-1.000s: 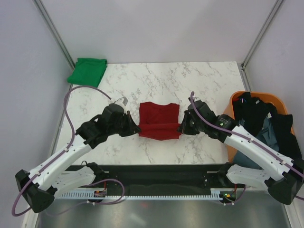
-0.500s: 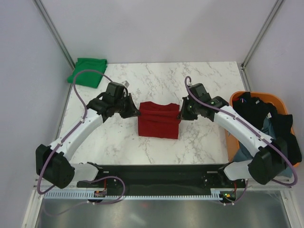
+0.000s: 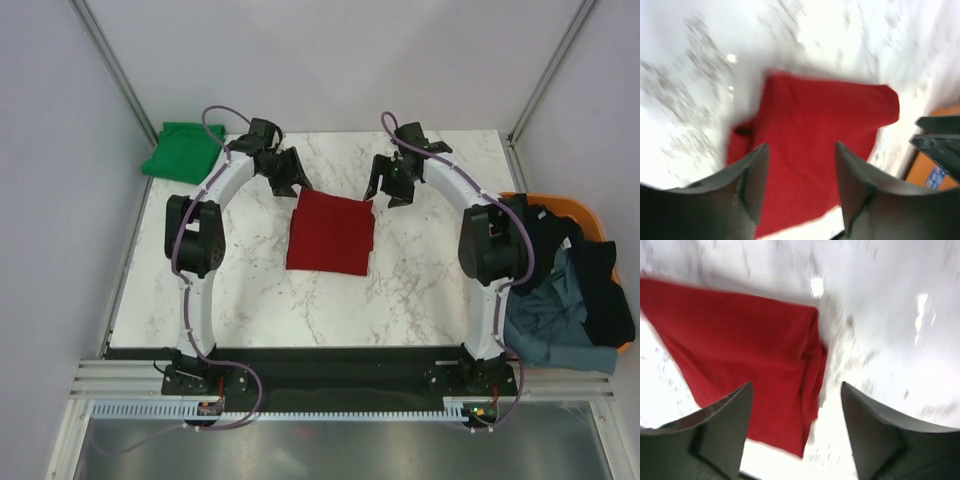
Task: Fold and stack the t-shirts
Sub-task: Fold the tshirt
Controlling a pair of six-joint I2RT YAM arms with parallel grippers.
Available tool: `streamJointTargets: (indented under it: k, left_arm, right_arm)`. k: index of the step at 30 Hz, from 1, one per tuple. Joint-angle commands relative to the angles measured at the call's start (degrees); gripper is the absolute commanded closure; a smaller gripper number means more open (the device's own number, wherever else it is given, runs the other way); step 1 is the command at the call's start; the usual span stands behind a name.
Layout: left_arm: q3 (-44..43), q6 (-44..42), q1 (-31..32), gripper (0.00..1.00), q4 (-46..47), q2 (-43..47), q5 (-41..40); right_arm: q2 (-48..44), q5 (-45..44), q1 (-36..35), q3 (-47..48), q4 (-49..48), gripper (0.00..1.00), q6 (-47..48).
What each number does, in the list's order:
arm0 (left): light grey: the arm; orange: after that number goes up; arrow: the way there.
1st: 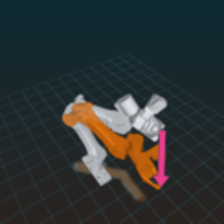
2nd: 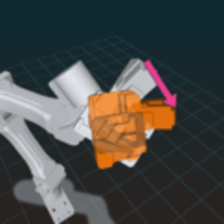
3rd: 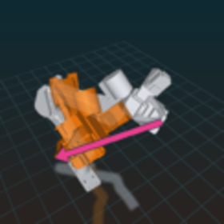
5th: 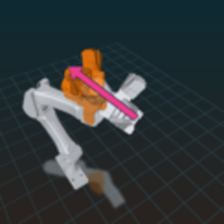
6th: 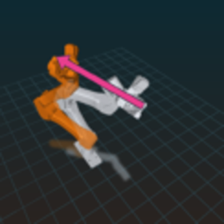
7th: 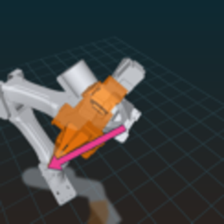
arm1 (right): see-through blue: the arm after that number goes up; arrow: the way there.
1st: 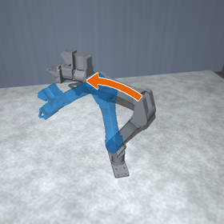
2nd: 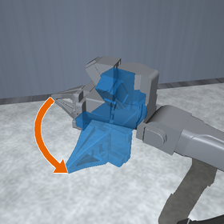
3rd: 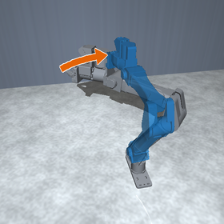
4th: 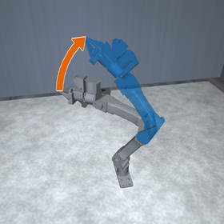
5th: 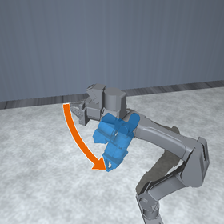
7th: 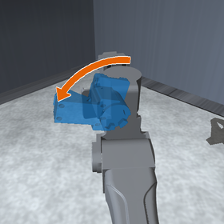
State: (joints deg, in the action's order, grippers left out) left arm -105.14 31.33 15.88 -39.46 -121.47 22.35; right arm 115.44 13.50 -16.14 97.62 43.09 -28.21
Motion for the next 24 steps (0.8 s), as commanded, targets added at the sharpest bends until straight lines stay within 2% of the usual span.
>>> streamJointTargets:
  k: [1,2,3,5,8,9,12,16,17,21,24]
  left_arm:
    - [-11.64,-2.33,-2.52,0.35,-6.93,-8.15,3.49]
    - [-14.80,-2.50,-2.78,0.24,-7.81,-9.56,3.67]
    - [-15.44,-2.76,-2.78,0.01,-8.87,-9.40,3.49]
    - [-14.05,-3.12,-2.70,0.00,-8.97,-7.48,1.74]
    - [-9.49,-4.52,-2.70,0.00,-8.88,-2.12,-0.02]
    - [-7.64,-4.87,-2.52,0.00,-8.53,1.29,-0.72]
    - [0.79,-4.70,-1.65,0.00,-6.16,9.98,-2.48]
    - [13.80,-3.04,0.99,0.00,0.33,20.01,-2.14]
    - [19.57,-2.42,2.39,0.00,3.83,21.78,-1.79]
    - [30.86,1.18,5.90,0.01,12.80,25.14,0.15]
    - [36.40,2.41,7.93,0.03,19.22,25.32,2.43]
  right_arm:
    - [6.54,0.92,1.20,13.18,6.47,0.20,5.52]
    - [7.42,-0.13,1.29,15.21,7.52,0.18,6.31]
    - [7.09,-0.75,1.37,17.23,9.01,0.18,6.50]
    - [3.42,-0.93,1.38,15.77,8.42,0.18,6.33]
    - [-5.26,-0.14,0.15,6.29,3.51,0.18,4.40]
    - [-7.66,1.52,-1.33,0.09,-1.03,0.19,2.30]
    - [-14.35,6.26,-6.51,-9.61,-9.74,0.21,-2.01]
    - [-15.42,10.04,-12.41,-16.84,-17.76,0.24,-6.41]
    - [-14.72,11.36,-12.95,-18.24,-19.61,0.25,-7.38]
    - [-12.44,16.82,-12.95,-27.29,-31.20,0.27,-9.85]
    - [-9.45,16.56,-11.38,-31.86,-32.54,0.29,-7.74]
